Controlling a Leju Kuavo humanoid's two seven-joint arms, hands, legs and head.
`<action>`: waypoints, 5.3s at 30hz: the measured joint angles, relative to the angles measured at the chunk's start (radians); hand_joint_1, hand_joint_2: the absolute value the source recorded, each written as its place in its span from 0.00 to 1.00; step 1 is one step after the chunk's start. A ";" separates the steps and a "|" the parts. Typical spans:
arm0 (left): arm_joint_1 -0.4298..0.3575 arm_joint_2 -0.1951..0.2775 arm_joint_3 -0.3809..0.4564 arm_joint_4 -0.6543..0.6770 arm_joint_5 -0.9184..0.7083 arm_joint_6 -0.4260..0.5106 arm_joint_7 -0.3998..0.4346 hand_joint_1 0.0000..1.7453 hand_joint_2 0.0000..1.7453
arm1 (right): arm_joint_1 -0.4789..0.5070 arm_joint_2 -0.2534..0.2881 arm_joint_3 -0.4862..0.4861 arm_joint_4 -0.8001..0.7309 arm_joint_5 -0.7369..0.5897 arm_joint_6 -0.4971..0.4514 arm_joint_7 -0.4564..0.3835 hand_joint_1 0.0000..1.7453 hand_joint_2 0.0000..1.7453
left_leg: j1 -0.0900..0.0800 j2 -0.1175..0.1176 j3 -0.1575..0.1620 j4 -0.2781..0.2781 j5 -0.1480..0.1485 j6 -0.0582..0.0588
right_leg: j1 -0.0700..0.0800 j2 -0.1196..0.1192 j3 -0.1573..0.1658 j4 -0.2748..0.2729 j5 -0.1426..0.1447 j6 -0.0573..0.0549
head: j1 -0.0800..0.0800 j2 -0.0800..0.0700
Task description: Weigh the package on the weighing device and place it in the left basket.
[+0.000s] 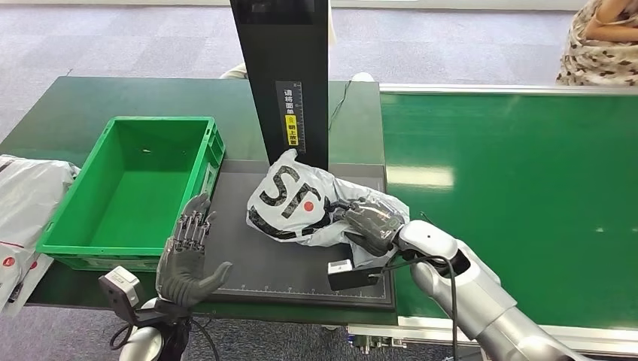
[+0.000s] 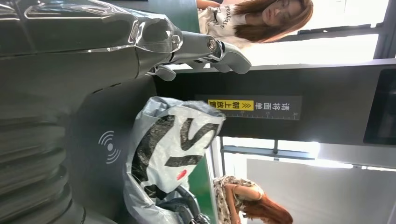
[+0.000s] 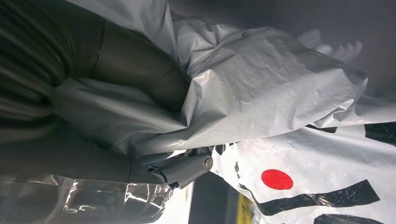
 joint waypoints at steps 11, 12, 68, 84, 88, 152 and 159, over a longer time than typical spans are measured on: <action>0.001 0.003 -0.005 0.010 0.004 -0.004 -0.005 0.00 1.00 | 0.000 0.004 0.023 -0.038 -0.043 -0.077 -0.126 0.00 1.00 | 0.000 0.000 0.000 0.000 0.000 0.000 | 0.000 0.000 0.000 0.000 0.000 0.000 | 0.000 0.000; 0.001 0.003 -0.005 0.010 0.005 -0.005 -0.005 0.00 1.00 | 0.000 0.005 0.024 -0.040 -0.045 -0.073 -0.123 0.00 1.00 | 0.000 0.000 0.000 0.000 0.000 0.000 | 0.000 0.000 0.000 0.000 0.000 0.000 | 0.000 0.000; -0.234 0.040 -0.260 0.294 -1.236 0.290 0.432 1.00 1.00 | 0.394 0.210 -0.642 -0.308 -0.654 0.273 -0.157 0.00 1.00 | 0.000 0.000 0.000 0.000 0.000 0.000 | 0.000 0.000 0.000 0.000 0.000 0.000 | 0.000 0.000; -0.222 0.040 -0.233 0.246 -1.039 0.553 0.203 1.00 1.00 | 0.447 0.211 -0.694 -0.372 -0.653 0.276 -0.157 0.00 1.00 | 0.000 0.000 0.000 0.000 0.000 0.000 | 0.000 0.000 0.000 0.000 0.000 0.000 | 0.000 0.000; -0.201 0.045 -0.210 0.131 -1.063 0.751 0.120 1.00 1.00 | 0.451 0.211 -0.699 -0.385 -0.667 0.288 -0.151 0.00 1.00 | 0.000 0.000 0.000 0.000 0.000 0.000 | 0.000 0.000 0.000 0.000 0.000 0.000 | 0.000 0.000; -0.208 0.031 0.209 0.048 -0.213 0.347 -0.059 0.00 1.00 | 0.524 0.224 -0.719 -0.465 -0.670 0.256 -0.139 0.00 1.00 | 0.000 0.001 0.000 0.000 -0.001 -0.001 | 0.000 0.002 0.000 -0.001 0.000 0.000 | 0.000 0.000; -0.126 -0.003 0.072 0.007 -0.090 0.053 -0.006 0.00 1.00 | 0.524 0.225 -0.703 -0.460 -0.693 0.282 -0.156 0.00 1.00 | 0.000 0.001 0.000 0.000 -0.001 -0.001 | 0.000 0.001 0.000 0.000 0.000 0.000 | 0.000 0.000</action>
